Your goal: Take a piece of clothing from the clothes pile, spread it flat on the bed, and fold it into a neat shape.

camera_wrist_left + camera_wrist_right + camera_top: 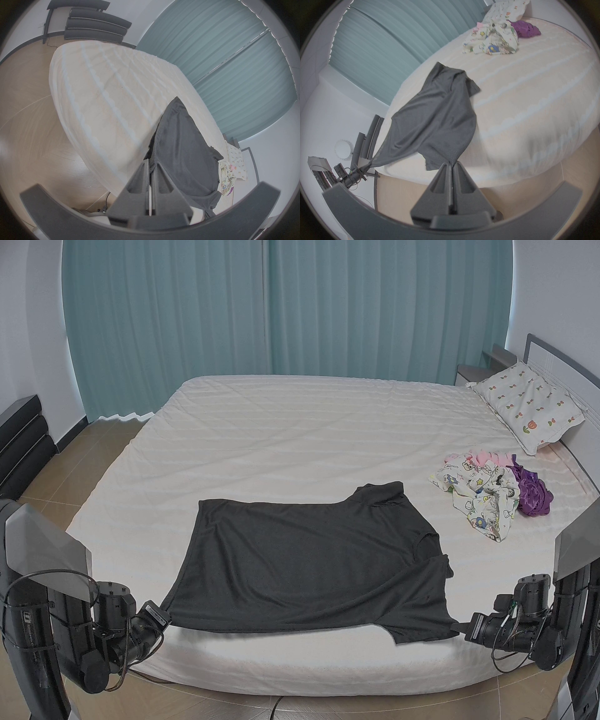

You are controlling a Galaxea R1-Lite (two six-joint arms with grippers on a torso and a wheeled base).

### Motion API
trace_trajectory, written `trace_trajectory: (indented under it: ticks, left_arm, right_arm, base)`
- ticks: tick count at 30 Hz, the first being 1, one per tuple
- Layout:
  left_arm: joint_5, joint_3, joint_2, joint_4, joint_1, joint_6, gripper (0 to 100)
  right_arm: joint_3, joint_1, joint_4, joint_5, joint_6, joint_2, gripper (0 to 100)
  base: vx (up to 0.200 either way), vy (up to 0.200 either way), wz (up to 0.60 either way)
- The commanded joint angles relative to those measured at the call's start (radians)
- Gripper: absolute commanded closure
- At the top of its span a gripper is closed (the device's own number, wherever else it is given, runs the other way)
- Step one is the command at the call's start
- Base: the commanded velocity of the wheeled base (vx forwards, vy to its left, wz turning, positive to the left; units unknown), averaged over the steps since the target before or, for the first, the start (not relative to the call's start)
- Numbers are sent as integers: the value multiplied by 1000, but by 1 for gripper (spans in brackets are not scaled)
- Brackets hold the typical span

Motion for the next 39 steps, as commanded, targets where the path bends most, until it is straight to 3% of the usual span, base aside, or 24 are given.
trace_trajectory:
  ticks: [1, 8, 11, 16, 26, 32, 39]
  left_arm:
    - [2, 24, -89, -18, -1, 23, 100]
    - [-1, 61, -121, -18, -3, 119, 100]
    - [-1, 61, -112, 11, 2, 189, 100]
    - [-2, 61, -106, 90, -21, 241, 100]
    - [-1, 61, -118, 260, -23, 309, 100]
    - [-1, 61, -115, 366, -23, 356, 100]
    - [-1, 61, -143, 467, -24, 407, 100]
  right_arm:
    - [18, -16, 9, 16, -2, -133, 100]
    - [18, -24, 107, 26, -16, -210, 100]
    - [18, -54, 243, 43, -95, -261, 100]
    - [18, -97, 348, 46, -190, -264, 100]
    - [18, -113, 472, 45, -270, -291, 100]
    - [18, -151, 628, 37, -381, -321, 100]
    - [18, -160, 720, 34, -436, -337, 100]
  base:
    - [0, 0, 0]
    - [0, 0, 0]
    - [0, 0, 0]
    - [0, 0, 0]
    - [0, 0, 0]
    - [0, 0, 0]
    - [0, 0, 0]
